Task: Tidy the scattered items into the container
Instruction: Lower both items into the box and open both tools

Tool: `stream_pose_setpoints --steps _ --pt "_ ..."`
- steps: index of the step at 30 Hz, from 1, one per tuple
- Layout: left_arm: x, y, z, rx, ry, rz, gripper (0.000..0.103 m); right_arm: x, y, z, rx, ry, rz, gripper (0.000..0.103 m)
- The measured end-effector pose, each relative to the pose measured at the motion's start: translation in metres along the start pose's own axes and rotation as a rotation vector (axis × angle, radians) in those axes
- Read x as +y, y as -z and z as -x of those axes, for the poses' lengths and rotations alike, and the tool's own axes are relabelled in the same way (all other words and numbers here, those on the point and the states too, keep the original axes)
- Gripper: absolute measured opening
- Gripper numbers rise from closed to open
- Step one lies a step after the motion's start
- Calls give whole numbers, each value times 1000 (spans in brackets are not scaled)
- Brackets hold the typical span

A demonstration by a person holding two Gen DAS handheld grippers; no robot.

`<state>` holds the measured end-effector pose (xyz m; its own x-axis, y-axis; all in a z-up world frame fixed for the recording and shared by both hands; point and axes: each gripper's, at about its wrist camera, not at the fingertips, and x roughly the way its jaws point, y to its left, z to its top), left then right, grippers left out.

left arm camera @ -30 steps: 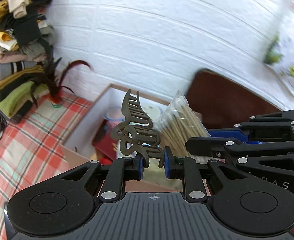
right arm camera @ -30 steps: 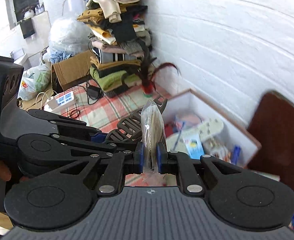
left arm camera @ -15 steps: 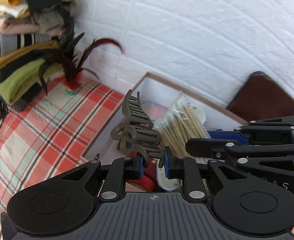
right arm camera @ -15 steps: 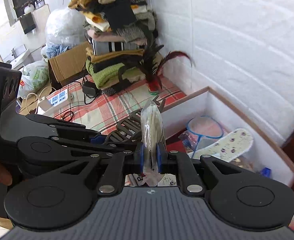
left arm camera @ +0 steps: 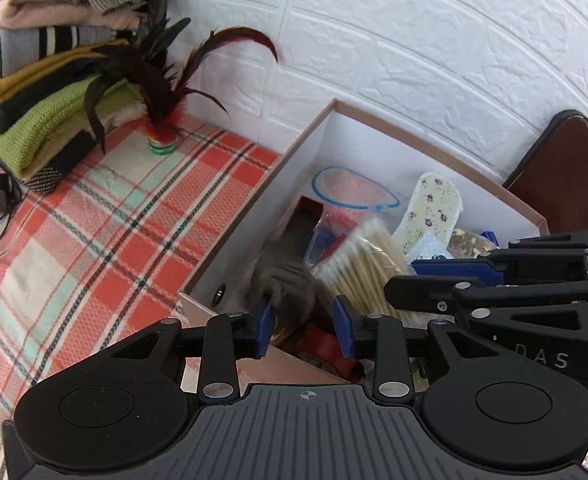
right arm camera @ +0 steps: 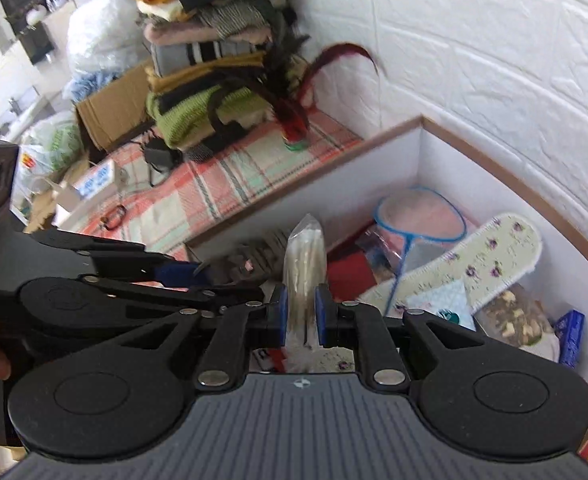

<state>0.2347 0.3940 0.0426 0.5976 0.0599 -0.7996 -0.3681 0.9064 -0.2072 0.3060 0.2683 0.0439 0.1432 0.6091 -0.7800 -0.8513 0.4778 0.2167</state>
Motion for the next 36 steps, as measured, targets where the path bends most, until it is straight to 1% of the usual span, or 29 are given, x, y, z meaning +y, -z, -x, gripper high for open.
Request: stream_pose_setpoints --steps 2,3,4,5,6,9,12,13,14,15,18,20,21,23,24,25,26,30,33,36 --pt "1 0 -1 -1 1 4 49 -1 2 0 7 29 -7 28" --pt "1 0 -2 -1 4 9 50 -2 3 -1 10 45 -9 31" --pt "2 0 -2 -1 6 15 51 -4 5 -1 14 63 -8 36" --pt "2 -1 -4 -1 11 25 55 -5 6 -1 18 81 -7 42" --pt "2 -2 -4 -2 14 35 56 -5 8 -2 24 104 0 44" --pt "-2 -2 -7 -5 1 28 59 -6 12 -1 30 153 7 45" --pt "-5 -1 -6 -9 -6 17 62 -9 16 2 31 184 -9 54" --pt "-5 -1 -5 -11 -4 18 64 -10 17 4 29 196 -11 59" --pt "-5 -1 -3 -13 -3 22 65 -12 18 6 25 203 -15 62" --pt "-5 -1 -1 -15 -2 27 66 -13 19 9 19 201 -23 63" --pt "-7 0 10 -31 -9 34 71 -14 21 19 -6 197 -50 70" --pt "-8 1 19 -53 -24 29 79 -14 24 27 -28 203 -71 80" --pt "-9 2 23 -60 -35 31 83 -15 25 32 -40 207 -85 83" --pt "-8 4 29 -65 -53 63 94 -17 31 41 -65 197 -129 92" --pt "-6 5 33 -63 -52 92 96 -19 34 46 -78 190 -153 94" --pt "-5 7 36 -61 -41 128 99 -21 37 50 -88 181 -178 101" --pt "-3 8 39 -58 -29 164 100 -22 39 53 -95 168 -203 103" --pt "-10 15 54 -88 -26 214 103 -26 47 67 -108 118 -280 103" --pt "-24 22 68 -121 -43 157 103 -20 54 82 -142 83 -267 103" --pt "-37 31 83 -151 -59 142 103 -10 63 100 -190 83 -221 103"
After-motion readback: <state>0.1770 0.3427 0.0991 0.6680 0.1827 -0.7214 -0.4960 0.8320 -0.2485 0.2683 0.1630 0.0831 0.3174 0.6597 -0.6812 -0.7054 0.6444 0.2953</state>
